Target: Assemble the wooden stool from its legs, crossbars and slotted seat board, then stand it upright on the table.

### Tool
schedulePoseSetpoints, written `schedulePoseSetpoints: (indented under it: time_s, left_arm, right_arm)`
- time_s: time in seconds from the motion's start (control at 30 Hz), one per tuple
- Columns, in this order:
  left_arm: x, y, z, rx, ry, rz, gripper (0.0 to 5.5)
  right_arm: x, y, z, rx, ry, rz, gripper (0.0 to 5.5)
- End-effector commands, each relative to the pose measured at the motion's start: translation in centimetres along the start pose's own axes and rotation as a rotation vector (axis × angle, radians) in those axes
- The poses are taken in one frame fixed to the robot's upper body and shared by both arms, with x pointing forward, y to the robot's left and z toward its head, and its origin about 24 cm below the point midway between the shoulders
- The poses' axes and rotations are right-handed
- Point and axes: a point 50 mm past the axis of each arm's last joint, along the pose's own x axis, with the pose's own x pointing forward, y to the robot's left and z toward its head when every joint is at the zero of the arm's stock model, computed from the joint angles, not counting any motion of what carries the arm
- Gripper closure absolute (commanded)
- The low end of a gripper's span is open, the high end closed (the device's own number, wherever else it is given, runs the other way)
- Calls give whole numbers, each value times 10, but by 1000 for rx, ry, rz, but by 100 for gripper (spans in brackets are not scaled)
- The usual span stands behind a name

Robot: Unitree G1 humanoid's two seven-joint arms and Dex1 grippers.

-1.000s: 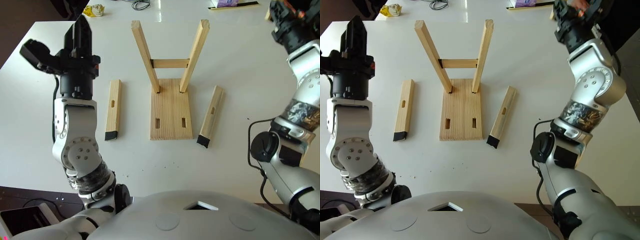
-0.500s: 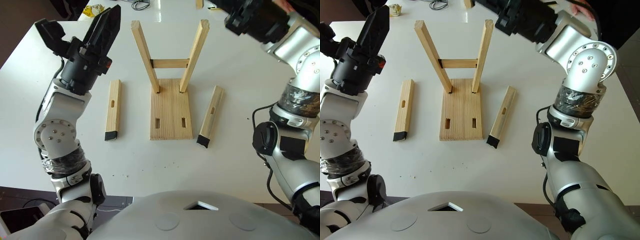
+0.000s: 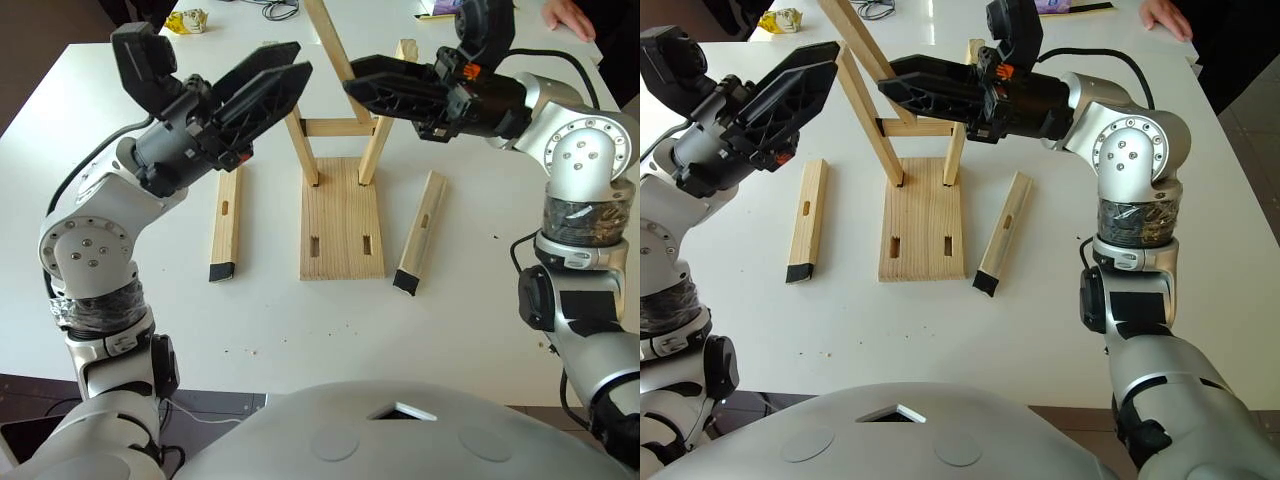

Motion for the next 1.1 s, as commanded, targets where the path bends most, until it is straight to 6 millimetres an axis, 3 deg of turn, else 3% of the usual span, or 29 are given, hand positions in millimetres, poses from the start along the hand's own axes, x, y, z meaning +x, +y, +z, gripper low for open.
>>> schedulePoseSetpoints:
  time_s: [0.03,0.23,0.87,0.93,1.1]
  left_arm:
    - [6,-4,4,8,71,-68,246]
    - [6,2,5,8,101,-58,246]
    - [7,-6,-6,-11,144,-85,246]
    - [7,-5,-6,-4,146,-81,272]
    - [7,-4,-3,19,140,-66,275]
  right_arm:
    - [-5,-3,-2,-20,42,2,419]
    - [-4,0,-4,-26,68,56,419]
    - [1,0,-21,-25,153,98,419]
    - [0,0,-22,-22,158,95,419]
    - [-3,0,-24,-19,170,88,419]
